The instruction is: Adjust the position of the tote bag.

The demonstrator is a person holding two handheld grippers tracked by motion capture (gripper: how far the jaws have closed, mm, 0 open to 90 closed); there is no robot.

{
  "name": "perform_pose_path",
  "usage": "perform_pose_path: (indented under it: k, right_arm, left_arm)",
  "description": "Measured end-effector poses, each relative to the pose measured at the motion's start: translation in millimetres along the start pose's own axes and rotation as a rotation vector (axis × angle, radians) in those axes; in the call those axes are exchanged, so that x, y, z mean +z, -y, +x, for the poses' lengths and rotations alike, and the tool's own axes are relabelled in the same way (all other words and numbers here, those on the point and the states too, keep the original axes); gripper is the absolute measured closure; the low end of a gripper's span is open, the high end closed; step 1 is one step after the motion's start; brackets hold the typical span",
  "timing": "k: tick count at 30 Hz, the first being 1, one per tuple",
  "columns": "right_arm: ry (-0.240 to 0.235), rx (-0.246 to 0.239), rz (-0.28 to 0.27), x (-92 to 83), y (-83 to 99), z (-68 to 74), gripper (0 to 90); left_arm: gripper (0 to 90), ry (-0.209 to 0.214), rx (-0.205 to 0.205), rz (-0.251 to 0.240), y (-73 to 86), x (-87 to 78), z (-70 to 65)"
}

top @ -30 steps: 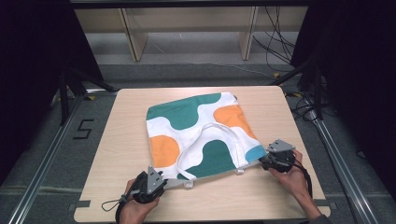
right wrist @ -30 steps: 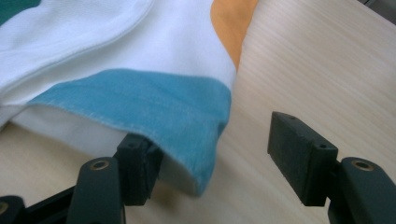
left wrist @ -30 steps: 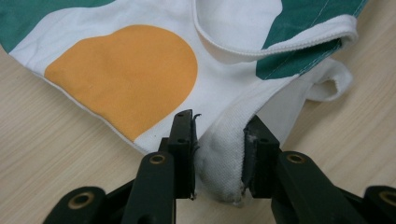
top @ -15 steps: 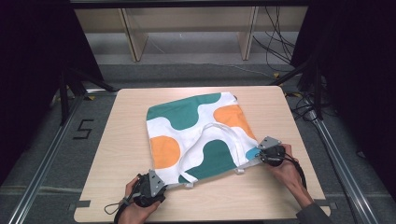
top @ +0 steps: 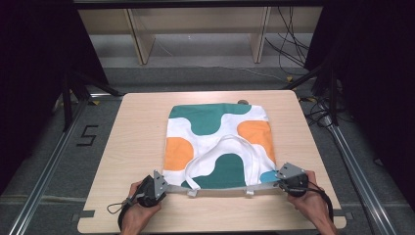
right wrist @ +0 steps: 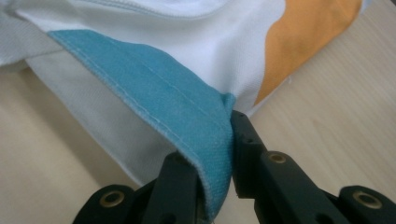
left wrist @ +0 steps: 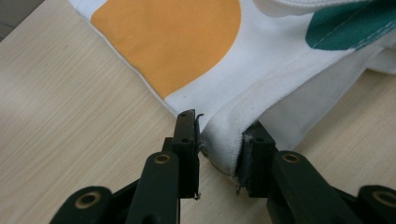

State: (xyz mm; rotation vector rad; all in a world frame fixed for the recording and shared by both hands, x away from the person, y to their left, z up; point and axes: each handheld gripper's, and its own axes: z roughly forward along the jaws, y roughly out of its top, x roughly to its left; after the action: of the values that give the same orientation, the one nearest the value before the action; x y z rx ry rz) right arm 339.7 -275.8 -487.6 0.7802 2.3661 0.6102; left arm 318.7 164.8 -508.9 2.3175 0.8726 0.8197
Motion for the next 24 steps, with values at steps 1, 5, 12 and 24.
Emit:
perform_pose_path:
  k: [1,5,12,24]
  right_arm:
    - [-0.009,0.004,-0.003,-3.3,2.2,2.5,81.6]
    - [-0.029,0.038,-0.018,-6.8,6.6,5.0,77.6]
    - [-0.038,0.097,-0.030,0.7,7.7,2.7,70.0]
    - [-0.035,0.112,-0.047,4.9,5.7,-2.3,68.0]
  left_arm:
    - [69.8,0.007,-0.029,0.002,1.0,-0.1,0.0]
    - [46.9,-0.016,-0.117,-0.002,5.5,2.7,5.9]
    - [29.8,-0.031,-0.217,-0.017,7.9,8.2,12.9]
    - [23.7,0.024,-0.250,-0.017,2.7,19.3,24.2]
